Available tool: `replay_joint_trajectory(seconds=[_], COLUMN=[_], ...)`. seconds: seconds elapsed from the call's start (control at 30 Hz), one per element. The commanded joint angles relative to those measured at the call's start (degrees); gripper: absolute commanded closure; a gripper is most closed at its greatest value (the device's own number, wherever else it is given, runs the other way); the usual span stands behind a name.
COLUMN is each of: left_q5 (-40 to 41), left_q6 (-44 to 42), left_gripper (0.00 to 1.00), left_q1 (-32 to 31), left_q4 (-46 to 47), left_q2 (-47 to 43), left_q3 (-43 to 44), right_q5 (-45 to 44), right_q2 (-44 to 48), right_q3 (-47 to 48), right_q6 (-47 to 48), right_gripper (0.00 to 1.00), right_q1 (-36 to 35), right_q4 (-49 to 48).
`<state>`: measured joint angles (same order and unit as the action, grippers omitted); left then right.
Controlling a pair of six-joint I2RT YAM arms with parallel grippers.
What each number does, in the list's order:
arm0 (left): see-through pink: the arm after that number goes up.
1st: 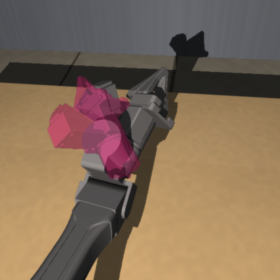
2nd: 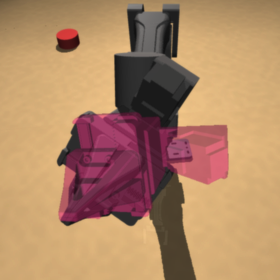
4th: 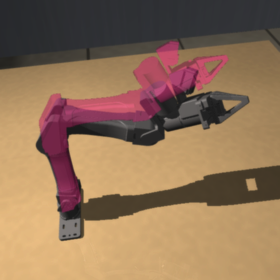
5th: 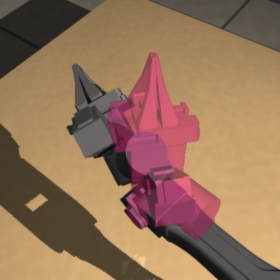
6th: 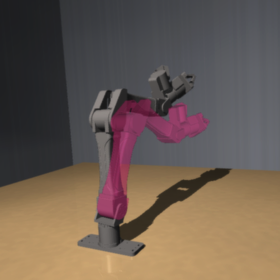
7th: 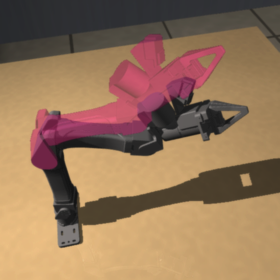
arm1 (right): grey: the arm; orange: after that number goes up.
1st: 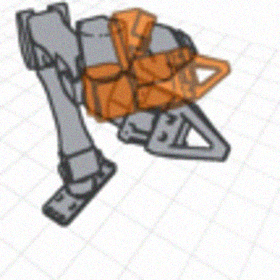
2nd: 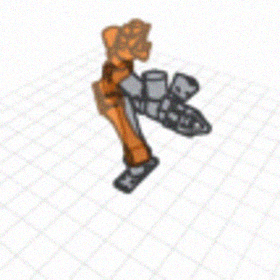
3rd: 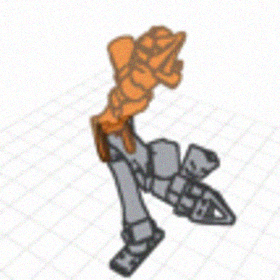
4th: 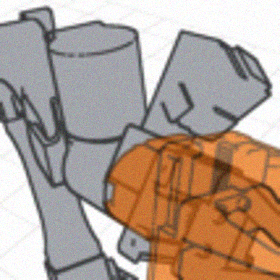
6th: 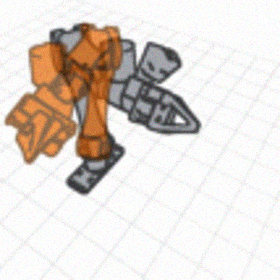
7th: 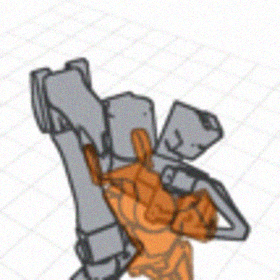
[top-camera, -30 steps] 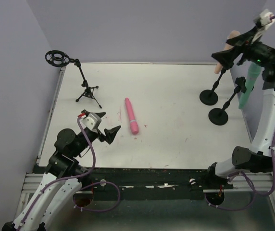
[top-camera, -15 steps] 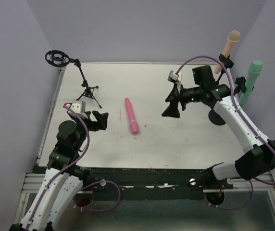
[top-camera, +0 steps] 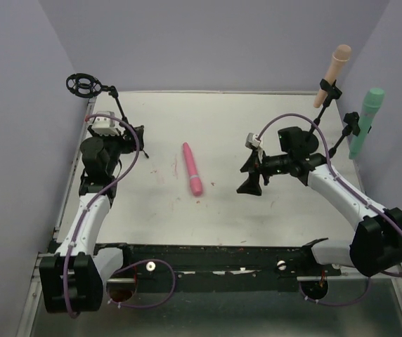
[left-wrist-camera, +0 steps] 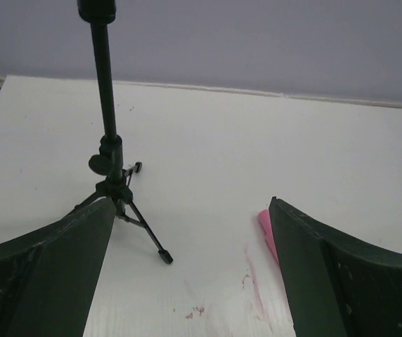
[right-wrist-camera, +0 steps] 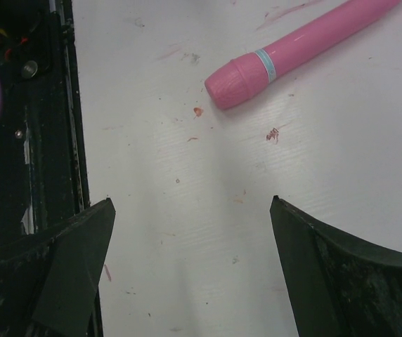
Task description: Attach the microphones to the stand
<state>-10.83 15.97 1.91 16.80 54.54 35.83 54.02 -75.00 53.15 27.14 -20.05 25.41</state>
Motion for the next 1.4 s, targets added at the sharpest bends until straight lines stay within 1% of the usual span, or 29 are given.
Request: replay_joint_trajectory(seconds=[0.0, 0.1, 0.2, 0.4, 0.53, 0.6, 0.67, 0.73, 0.83, 0.93, 0.97, 1.0, 1.03, 1.17, 1.23, 1.37], left_q5=[-5.34, -5.61, -4.73, -0.08, 0.37, 0.37, 0.37, -0.15, -1.12, -2.17, -2.79, -3.14, -3.32, -4.98, -6.3, -9.9], left_q6=[-8.84, -12.09, -13.33, -15.26, -15.7, -15.44, -14.56, -13.86, -13.07, -12.54, -12.45, -12.36, -12.28, -13.68, -14.64, -15.0], left_gripper=[0.01, 0.02, 0.04, 0.08, 0.14, 0.21, 0.25, 0.32, 0.35, 0.48, 0.57, 0.63, 0.74, 0.94, 1.0, 1.0], left_q1=[0.9, 1.34, 1.87, 2.22, 2.74, 3.01, 3.27, 3.45, 3.54, 3.8, 3.8, 3.8, 3.8, 3.89, 3.89, 3.8], left_q4=[11.42, 14.74, 18.79, 19.41, 18.8, 18.36, 17.92, 18.36, 18.53, 18.88, 19.06, 18.98, 19.06, 19.15, 19.24, 18.1], left_q2=[8.98, 13.38, 16.9, 23.23, 27.1, 29.12, 30.7, 32.02, 33.78, 35.1, 35.37, 35.72, 35.89, 34.58, 32.48, 26.77], left_q3=[5.72, 7.05, 7.32, 10.83, 14.43, 16.19, 17.68, 18.48, 19.8, 21.12, 21.47, 21.82, 22.08, 21.82, 21.3, 20.33], right_q5=[1.53, 1.0, 0.65, 0.47, 0.04, -0.23, -0.32, -0.49, -0.67, -0.67, -0.67, -0.67, -0.67, -0.67, -0.67, -0.84], right_q2=[1.7, 1.79, 2.05, 1.79, 1.7, 1.44, 1.18, 0.91, 0.47, 0.12, 0.03, 0.03, -0.06, -0.14, -0.23, -0.14], right_q3=[-2.08, -1.55, -1.38, -1.2, -1.11, -1.2, -1.2, -1.11, -1.2, -1.2, -1.2, -1.11, -1.11, -1.11, -1.03, -1.2], right_q6=[2.31, 2.83, 3.8, 5.21, 5.82, 5.91, 6.09, 6.26, 6.35, 6.44, 6.61, 6.79, 6.96, 6.97, 7.32, 7.76], right_gripper=[0.0, 0.0, 0.0, 0.0, 0.0, 0.0, 0.0, 0.0, 0.0, 0.0, 0.0, 0.0, 0.0, 0.0, 0.0, 0.0], right_q1=[0.01, 0.01, 0.01, 0.01, 0.02, 0.01, 0.01, 0.1, 0.1, 0.1, 0.19, 0.28, 0.37, 0.72, 0.81, 0.89], right_q4=[-3.35, -2.65, -1.94, -0.98, -0.89, -0.71, -0.71, -0.62, -0.54, -0.36, -0.27, -0.27, -0.18, -0.01, 0.17, 0.25])
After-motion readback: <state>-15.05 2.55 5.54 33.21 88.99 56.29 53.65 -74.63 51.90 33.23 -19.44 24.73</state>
